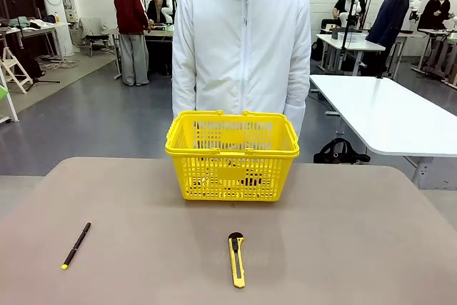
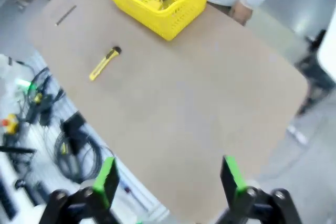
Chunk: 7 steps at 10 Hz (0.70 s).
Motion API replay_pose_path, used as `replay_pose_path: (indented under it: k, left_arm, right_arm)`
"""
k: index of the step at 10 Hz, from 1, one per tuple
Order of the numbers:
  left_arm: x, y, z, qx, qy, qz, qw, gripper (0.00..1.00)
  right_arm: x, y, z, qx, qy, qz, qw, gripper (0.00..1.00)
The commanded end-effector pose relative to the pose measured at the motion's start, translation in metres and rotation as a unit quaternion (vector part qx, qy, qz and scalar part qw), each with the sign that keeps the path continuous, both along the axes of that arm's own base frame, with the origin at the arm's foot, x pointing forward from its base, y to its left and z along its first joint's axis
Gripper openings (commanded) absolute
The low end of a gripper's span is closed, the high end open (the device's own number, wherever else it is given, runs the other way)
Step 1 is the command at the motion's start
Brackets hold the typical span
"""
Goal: Place the items the person wants into the basket.
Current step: Pick up the item the person points to and place it in the Market Basket.
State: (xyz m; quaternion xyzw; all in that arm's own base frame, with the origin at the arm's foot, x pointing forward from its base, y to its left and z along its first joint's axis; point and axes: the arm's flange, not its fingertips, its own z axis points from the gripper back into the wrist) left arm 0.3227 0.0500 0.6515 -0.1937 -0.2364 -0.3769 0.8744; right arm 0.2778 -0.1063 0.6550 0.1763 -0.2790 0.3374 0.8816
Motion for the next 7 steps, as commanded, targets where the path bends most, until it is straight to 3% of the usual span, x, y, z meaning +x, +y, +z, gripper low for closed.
replay_pose_path:
  k: [1,3,5,6,7]
  left_arm:
    - [0.000,0.002,0.000,-0.002,-0.001,-0.008,1.000,1.00]
    - [0.000,0.002,0.000,-0.002,-0.001,-0.008,1.000,1.00]
    - [0.000,0.002,0.000,-0.002,-0.001,-0.008,1.000,1.00]
    - [0.000,0.002,0.000,-0.002,-0.001,-0.008,1.000,1.00]
    - [0.000,0.002,0.000,-0.002,-0.001,-0.008,1.000,1.00]
  right_arm:
    - [0.000,-0.013,0.003,0.086,-0.034,0.070,0.993,1.00]
    - [-0.010,-0.027,-0.002,0.106,-0.047,0.093,0.989,1.00]
    - [-0.016,-0.037,-0.006,0.115,-0.058,0.073,0.989,1.00]
    - [-0.012,-0.031,-0.010,0.086,-0.048,-0.001,0.995,1.00]
    - [-0.014,-0.035,0.003,0.110,-0.057,0.075,0.989,1.00]
